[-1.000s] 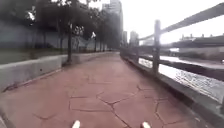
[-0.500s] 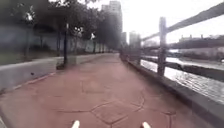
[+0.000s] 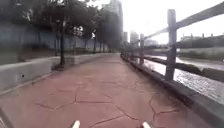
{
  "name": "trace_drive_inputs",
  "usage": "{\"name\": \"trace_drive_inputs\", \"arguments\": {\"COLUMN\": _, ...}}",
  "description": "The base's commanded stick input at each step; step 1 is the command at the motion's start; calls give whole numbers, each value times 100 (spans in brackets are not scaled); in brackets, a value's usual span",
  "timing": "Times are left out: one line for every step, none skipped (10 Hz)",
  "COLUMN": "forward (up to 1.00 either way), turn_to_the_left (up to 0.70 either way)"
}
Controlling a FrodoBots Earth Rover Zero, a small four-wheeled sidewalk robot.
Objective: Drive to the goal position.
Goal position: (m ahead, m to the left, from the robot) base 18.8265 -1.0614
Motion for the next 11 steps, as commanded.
{"name": "trace_drive_inputs", "arguments": {"forward": 70, "turn_to_the_left": 0}}
{"name": "trace_drive_inputs", "arguments": {"forward": 70, "turn_to_the_left": 0}}
{"name": "trace_drive_inputs", "arguments": {"forward": 70, "turn_to_the_left": 0}}
{"name": "trace_drive_inputs", "arguments": {"forward": 70, "turn_to_the_left": 0}}
{"name": "trace_drive_inputs", "arguments": {"forward": 70, "turn_to_the_left": 0}}
{"name": "trace_drive_inputs", "arguments": {"forward": 70, "turn_to_the_left": 0}}
{"name": "trace_drive_inputs", "arguments": {"forward": 70, "turn_to_the_left": 0}}
{"name": "trace_drive_inputs", "arguments": {"forward": 70, "turn_to_the_left": 0}}
{"name": "trace_drive_inputs", "arguments": {"forward": 70, "turn_to_the_left": 0}}
{"name": "trace_drive_inputs", "arguments": {"forward": 70, "turn_to_the_left": 0}}
{"name": "trace_drive_inputs", "arguments": {"forward": 70, "turn_to_the_left": 0}}
